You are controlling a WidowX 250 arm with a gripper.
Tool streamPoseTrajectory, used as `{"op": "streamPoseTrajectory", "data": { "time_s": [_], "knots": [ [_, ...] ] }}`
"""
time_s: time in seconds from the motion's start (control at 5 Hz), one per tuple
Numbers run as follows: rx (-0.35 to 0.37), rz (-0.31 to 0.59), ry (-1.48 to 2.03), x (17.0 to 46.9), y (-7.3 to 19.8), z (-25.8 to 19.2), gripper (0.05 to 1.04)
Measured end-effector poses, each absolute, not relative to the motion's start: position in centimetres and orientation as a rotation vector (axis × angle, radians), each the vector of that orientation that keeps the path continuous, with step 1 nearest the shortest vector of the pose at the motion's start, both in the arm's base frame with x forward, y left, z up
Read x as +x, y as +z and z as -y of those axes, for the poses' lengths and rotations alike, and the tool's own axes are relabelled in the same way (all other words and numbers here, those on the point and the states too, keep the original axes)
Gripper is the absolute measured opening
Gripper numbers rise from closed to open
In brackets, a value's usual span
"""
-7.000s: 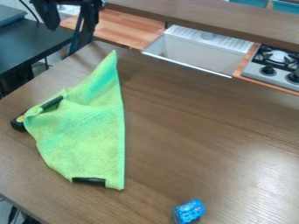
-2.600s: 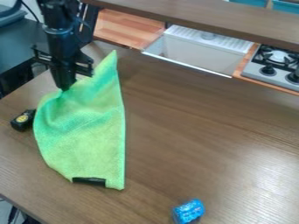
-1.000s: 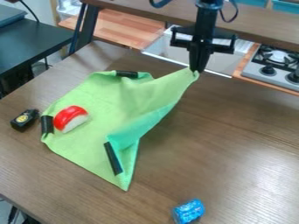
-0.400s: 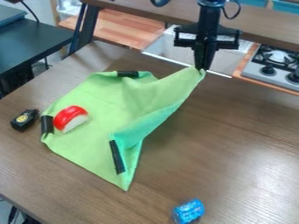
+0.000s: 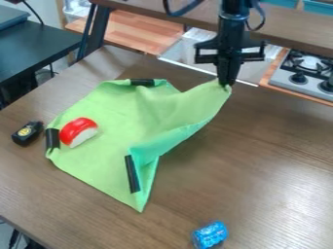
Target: Unfold the cloth from bottom left to top right
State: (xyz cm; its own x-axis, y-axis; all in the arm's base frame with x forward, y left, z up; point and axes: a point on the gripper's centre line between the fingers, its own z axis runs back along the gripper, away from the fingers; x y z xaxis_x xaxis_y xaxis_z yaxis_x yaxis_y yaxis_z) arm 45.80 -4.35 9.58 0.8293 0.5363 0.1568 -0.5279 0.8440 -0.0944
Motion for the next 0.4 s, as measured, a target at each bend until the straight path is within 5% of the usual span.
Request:
{"op": "streamPoseTrajectory", "data": {
  "time_s": [0.4],
  "knots": [
    [-0.138, 0.297, 0.592, 46.31, 8.85, 4.94, 0.049]
  ]
}}
